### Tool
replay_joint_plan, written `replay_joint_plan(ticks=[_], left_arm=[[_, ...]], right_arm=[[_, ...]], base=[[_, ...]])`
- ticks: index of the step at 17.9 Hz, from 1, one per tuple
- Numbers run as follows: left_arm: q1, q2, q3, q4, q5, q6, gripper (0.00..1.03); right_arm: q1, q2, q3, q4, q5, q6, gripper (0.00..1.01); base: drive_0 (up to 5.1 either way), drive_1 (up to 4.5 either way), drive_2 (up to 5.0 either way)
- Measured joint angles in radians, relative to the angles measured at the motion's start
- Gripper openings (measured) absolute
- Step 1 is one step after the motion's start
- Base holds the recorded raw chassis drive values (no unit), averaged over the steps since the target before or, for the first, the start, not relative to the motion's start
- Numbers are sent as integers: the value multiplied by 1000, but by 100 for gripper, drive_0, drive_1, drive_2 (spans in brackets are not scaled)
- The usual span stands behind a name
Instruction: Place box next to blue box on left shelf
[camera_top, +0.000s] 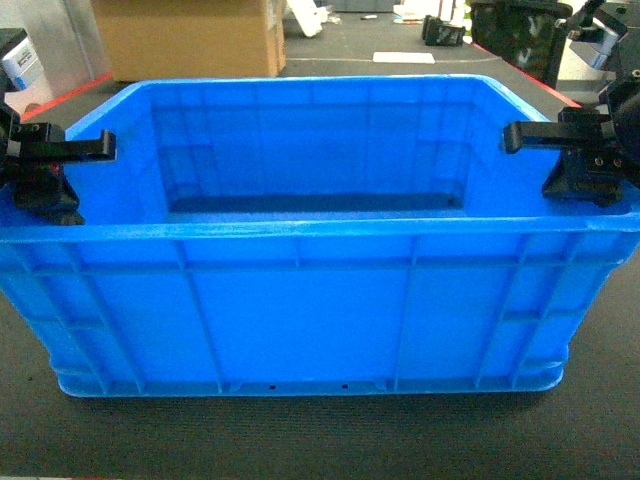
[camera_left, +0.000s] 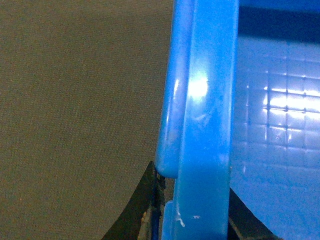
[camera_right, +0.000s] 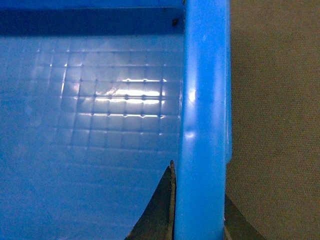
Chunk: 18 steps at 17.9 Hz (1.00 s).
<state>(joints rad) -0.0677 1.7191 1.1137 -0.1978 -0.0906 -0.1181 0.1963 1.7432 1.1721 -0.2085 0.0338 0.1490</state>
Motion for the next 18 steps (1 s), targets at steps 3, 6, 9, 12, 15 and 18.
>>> replay_joint_plan(ticks=[3,6,9,12,15,18], left_arm=[[-1,-14,-6,6,-7,-27,16],[3,-52,-6,-4,-5,-40,15],[6,-117,3,11,4,-41,14],[6,-164,19,13,8,-40,14],[4,-199,21,6,8,-40,14],[-8,-214,21,-4,0,-35,14]], right_arm=[[8,-21,-5,-2,3,8,8],[27,-60,-6,-9,17,16,8],[35,-129,-6,0,38,15,8],[40,-177,-6,5,48,16,8],[40,-201,-6,6,46,16,8],[38,-224,-33,20,44,21,8]], base=[[0,0,0],[0,0,0],[0,0,0],[0,0,0],[0,0,0],[0,0,0]])
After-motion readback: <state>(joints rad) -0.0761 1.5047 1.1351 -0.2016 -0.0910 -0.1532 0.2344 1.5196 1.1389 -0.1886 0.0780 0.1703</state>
